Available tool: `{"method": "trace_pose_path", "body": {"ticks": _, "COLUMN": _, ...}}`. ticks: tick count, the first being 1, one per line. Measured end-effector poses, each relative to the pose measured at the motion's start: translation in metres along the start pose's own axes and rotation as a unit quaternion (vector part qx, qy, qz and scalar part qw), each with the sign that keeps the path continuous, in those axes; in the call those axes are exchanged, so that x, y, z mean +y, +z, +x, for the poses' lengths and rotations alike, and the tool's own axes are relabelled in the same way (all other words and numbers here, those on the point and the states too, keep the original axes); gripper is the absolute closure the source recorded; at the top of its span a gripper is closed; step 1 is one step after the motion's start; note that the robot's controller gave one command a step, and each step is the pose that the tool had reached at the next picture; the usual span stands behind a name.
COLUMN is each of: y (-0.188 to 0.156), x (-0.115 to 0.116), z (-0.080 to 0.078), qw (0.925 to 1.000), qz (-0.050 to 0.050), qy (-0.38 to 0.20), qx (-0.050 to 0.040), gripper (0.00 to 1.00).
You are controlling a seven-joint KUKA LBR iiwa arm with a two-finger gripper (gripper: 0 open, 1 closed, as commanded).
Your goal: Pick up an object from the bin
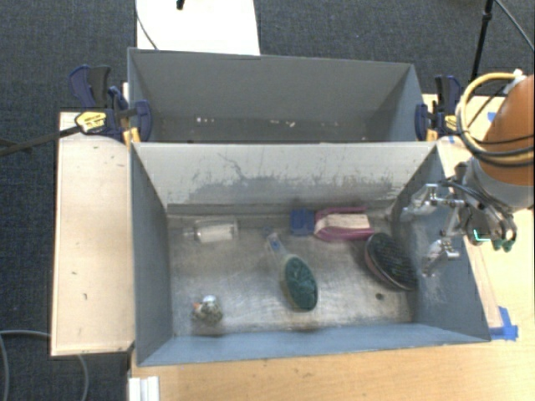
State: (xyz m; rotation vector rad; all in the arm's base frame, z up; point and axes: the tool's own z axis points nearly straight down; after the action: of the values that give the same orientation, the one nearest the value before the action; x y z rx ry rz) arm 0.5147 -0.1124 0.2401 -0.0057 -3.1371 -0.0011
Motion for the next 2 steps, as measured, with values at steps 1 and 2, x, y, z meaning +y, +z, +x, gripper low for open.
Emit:
{"method": "trace_pose_path", "body": {"ticks": 1, "y": 0.091, "x": 0.037, "z": -0.005, "qw": 0.9968, "qz": -0.001, "qy": 0.080, "qx": -0.0003, "gripper": 0.00}}
{"method": "trace_pose_path", "body": {"ticks": 2, "y": 0.168, "x": -0.017, "z": -0.032, "qw": 0.9965, "qz": -0.003, "qy": -0.084, "qx": -0.0025, "gripper": 0.00}}
